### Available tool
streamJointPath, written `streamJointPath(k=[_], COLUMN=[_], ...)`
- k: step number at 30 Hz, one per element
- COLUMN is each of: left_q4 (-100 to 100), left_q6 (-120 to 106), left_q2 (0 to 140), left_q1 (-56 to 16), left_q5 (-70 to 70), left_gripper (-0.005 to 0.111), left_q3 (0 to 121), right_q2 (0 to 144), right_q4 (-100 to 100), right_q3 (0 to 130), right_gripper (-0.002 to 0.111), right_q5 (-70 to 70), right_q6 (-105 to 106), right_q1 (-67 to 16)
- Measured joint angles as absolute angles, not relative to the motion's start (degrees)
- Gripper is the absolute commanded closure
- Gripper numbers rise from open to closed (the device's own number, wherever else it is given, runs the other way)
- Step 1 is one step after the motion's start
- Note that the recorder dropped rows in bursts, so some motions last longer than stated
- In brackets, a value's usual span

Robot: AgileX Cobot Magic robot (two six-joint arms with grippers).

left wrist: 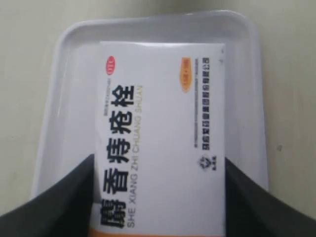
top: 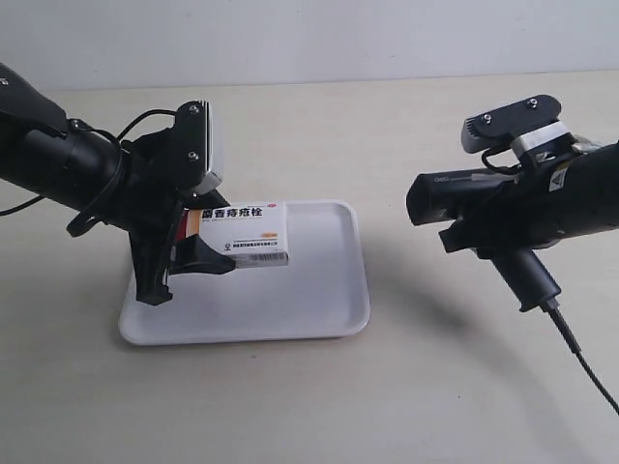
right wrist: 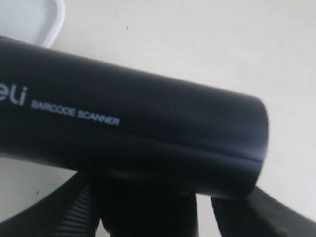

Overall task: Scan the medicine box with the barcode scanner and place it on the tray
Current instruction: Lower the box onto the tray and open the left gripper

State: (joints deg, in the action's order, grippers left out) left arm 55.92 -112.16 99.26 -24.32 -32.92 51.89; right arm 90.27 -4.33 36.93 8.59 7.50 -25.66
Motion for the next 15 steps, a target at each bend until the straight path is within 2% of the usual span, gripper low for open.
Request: streamJointPath(k=[9,15], left_q4=[63.51,69.06], left_q6=[-113.82,-117.68], left_q2=[106.29,109.89], left_q1=[-24.32,-24.32], left_q5=[-25.05,-23.54], left_gripper=[0.104,0.104], left_q3=[51.89,51.89], right_q2=[98.91,103.34], right_q4=[-4.90,-5.86], right_q3=[36.93,39.32], right_gripper=[0.108,0.108], right_q5=[-1.77,-1.64], right_q6=[6.14,5.90], right_q1=[-23.12,-23.12])
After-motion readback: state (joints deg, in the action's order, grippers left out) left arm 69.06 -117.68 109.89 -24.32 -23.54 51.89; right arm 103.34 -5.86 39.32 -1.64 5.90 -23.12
